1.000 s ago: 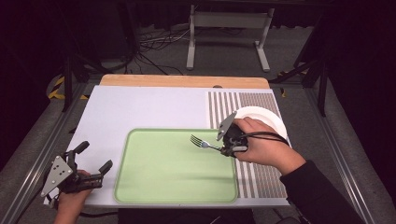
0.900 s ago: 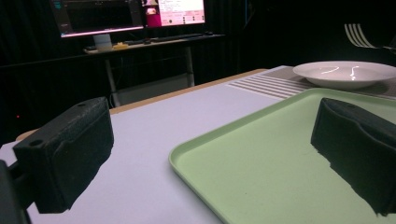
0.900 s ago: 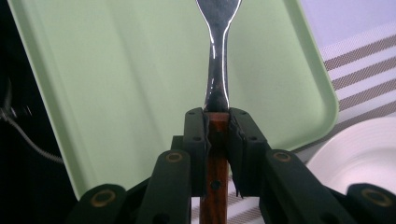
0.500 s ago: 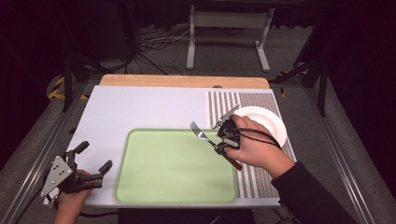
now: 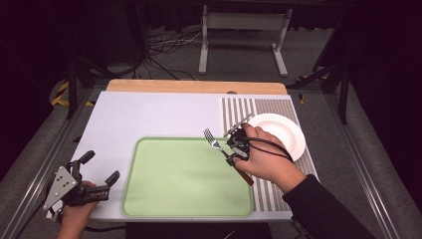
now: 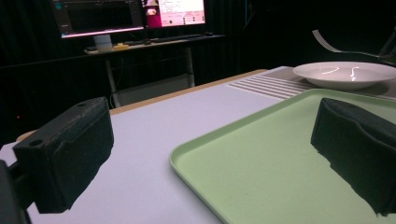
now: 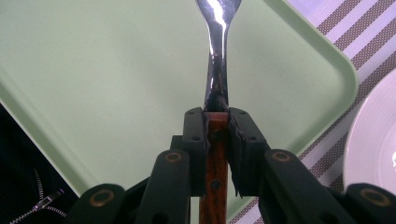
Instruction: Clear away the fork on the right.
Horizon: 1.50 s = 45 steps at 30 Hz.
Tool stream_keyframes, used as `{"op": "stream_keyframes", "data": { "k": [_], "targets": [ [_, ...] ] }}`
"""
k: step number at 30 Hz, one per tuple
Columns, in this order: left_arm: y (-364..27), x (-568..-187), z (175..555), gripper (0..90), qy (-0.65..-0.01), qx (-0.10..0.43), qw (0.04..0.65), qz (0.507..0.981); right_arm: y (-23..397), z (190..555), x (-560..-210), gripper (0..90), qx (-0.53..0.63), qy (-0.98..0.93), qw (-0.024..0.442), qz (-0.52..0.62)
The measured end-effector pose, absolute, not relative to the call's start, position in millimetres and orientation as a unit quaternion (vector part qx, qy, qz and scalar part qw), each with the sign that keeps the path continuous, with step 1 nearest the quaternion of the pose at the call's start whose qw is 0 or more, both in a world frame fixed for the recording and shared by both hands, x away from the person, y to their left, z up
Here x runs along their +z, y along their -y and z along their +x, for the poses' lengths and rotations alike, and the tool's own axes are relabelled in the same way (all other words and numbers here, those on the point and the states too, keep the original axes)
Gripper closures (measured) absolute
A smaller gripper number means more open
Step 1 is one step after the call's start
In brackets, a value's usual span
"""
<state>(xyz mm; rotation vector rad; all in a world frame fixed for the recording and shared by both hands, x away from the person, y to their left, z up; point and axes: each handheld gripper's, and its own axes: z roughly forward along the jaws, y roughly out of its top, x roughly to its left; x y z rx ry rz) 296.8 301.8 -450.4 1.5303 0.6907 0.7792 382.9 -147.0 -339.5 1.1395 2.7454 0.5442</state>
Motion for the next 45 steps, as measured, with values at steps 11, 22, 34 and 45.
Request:
{"op": "stream_keyframes", "data": {
  "k": [11,22,34,45],
  "targets": [
    [-302.1,-450.4,297.2,0.0,-0.297,0.337,0.602,0.660,140.0,385.5,-347.9,77.9,0.169,-0.891,0.056,0.418],
    [-302.6,-450.2,296.9,0.0,-0.297,0.338,0.602,0.660,132.0,386.3,-366.9,77.8,0.144,-0.887,0.033,0.437],
    [-302.4,-450.2,296.8,0.0,-0.298,0.337,0.602,0.660,131.4,387.2,-385.3,77.7,0.118,-0.882,0.016,0.456],
    [-302.4,-450.0,296.8,0.0,-0.296,0.338,0.602,0.660,131.3,389.2,-394.1,77.6,0.104,-0.875,0.012,0.473]
  ]
}}
